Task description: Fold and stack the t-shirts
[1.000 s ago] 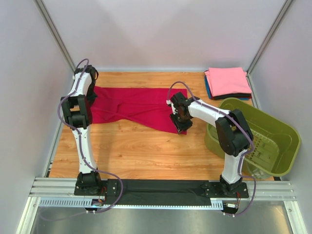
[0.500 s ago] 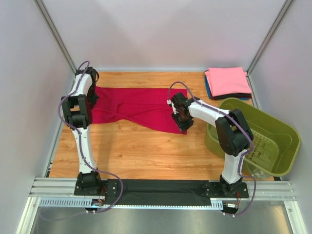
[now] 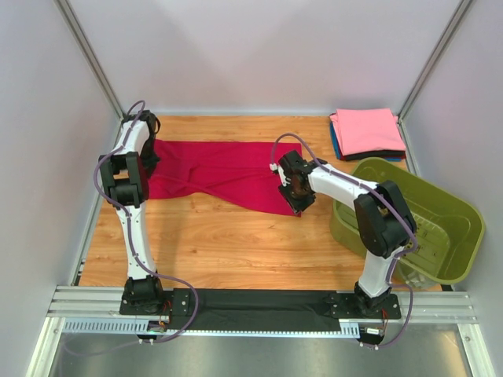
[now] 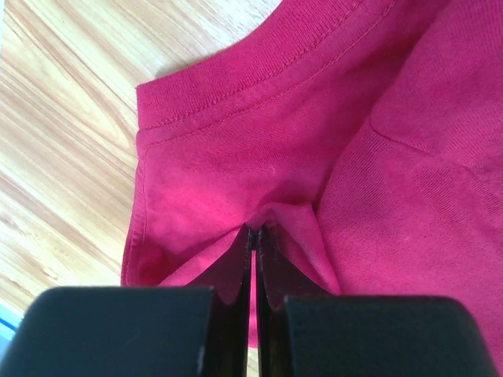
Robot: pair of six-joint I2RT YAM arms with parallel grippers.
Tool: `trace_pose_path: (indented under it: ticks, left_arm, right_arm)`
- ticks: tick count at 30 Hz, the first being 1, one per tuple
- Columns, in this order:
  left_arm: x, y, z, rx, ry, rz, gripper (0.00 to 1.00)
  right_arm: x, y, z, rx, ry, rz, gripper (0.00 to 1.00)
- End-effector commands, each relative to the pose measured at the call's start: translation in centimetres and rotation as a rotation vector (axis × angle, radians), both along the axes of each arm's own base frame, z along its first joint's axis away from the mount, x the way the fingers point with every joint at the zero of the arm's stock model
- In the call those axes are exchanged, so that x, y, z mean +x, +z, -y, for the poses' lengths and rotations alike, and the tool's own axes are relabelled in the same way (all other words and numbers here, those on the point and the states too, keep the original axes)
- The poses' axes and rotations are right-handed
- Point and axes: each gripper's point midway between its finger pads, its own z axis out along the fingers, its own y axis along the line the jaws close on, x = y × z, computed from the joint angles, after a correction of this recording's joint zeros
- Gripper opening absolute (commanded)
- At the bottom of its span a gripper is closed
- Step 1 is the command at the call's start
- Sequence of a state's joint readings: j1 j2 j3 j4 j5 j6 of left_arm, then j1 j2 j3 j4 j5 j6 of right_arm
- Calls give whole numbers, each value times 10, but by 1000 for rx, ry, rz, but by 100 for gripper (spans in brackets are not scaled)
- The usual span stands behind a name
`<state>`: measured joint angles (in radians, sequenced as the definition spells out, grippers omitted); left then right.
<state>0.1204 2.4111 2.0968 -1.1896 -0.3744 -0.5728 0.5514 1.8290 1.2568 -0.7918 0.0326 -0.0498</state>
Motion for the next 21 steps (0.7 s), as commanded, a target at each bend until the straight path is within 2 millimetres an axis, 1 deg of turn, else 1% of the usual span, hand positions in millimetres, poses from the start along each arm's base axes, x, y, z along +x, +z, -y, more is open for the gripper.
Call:
trace_pose_path:
  ticks: [1,6,8,10,14,17,18,20,21]
  left_arm:
    - [5,16,-3,-1,-14,42,0]
    - [8,17,-1,-14,-24,51,0]
    - [7,16,-1,-17,-27,49,0]
    - [8,15,1,-23,-33,49,0]
    - [8,13,7,-36,-37,48,0]
    - [8,12,12,-36,-46,44,0]
    - [8,11,12,-37,-46,42,0]
    - [9,13,11,-28,-46,44,0]
    - [9,14,10,-25,-48,44,0]
  right_arm:
    - [8,2,-4,3,36,40,34]
    - [7,2,-8,-18,58,37,32]
    - [4,-4,-5,-36,62,24,31]
    - [1,-8,-7,-45,66,16,31]
    - [-4,-16,-13,-72,92,1,30]
    - [-2,-23,-10,-103,76,-7,30]
    - [0,-27,-4,-139,68,-4,29]
    - [0,-28,1,-166,58,-6,23]
    - [0,-28,3,-175,47,-1,17]
